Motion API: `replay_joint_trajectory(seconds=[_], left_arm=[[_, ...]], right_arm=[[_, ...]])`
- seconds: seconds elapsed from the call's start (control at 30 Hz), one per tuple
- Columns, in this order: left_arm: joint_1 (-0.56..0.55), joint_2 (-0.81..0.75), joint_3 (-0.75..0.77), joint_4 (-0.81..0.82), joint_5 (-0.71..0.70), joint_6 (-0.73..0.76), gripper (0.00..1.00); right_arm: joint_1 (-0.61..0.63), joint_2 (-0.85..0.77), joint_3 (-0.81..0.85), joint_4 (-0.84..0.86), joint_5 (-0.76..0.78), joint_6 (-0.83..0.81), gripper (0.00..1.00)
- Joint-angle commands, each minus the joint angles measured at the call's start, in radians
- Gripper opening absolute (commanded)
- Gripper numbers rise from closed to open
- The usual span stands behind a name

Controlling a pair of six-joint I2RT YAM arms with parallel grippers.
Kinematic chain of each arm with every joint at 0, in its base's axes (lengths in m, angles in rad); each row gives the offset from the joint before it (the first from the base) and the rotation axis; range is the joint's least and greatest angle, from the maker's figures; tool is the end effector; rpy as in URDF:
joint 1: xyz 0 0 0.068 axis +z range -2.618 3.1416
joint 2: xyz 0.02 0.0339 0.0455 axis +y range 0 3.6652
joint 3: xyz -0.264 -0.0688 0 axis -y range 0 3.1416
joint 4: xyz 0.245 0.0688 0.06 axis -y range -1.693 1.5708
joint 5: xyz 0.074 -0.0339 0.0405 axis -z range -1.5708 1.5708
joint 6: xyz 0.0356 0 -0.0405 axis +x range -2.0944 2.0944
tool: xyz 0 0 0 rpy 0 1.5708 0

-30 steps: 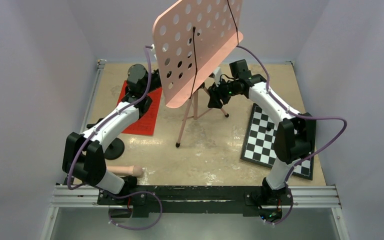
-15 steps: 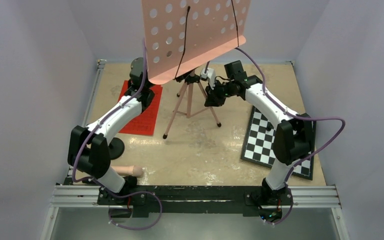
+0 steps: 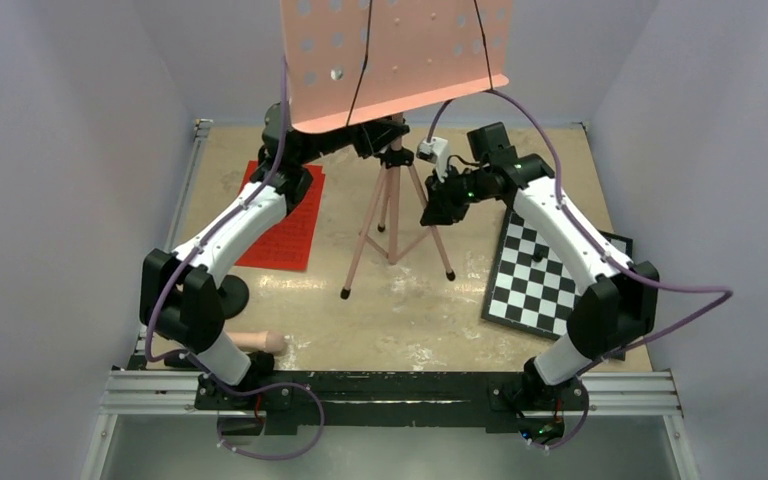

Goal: Pack up the instrument practice props

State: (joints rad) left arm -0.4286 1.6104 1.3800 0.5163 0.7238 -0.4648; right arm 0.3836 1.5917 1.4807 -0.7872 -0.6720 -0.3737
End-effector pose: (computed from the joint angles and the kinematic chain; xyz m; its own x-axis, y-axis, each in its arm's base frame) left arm 0.3352 -0.1791 0.4082 -0.1693 -0.2919 -0.9413 0.9099 0.3206 -0.2631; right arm 0.3062 0.1475 0.3303 -0.4371 -0.4845 -0.7578 -0.8723 0.4336 0.2259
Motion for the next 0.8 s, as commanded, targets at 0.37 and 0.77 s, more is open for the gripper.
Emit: replay_joint_trajectory(seconds=[0.37,0.77], left_arm=[[-0.008,0.007,0.022,0.040,0.047,-0.313,0.00],[-0.021,0.173,-0.133,0.071,0.003,-0.455,0.00]], right_arm=[[-0.028,-0.301,0.025,-0.153,-0.182,0.268,0.00],[-0.026,-0.230,-0.081,-0.062,-0.298,0.415,0.00]])
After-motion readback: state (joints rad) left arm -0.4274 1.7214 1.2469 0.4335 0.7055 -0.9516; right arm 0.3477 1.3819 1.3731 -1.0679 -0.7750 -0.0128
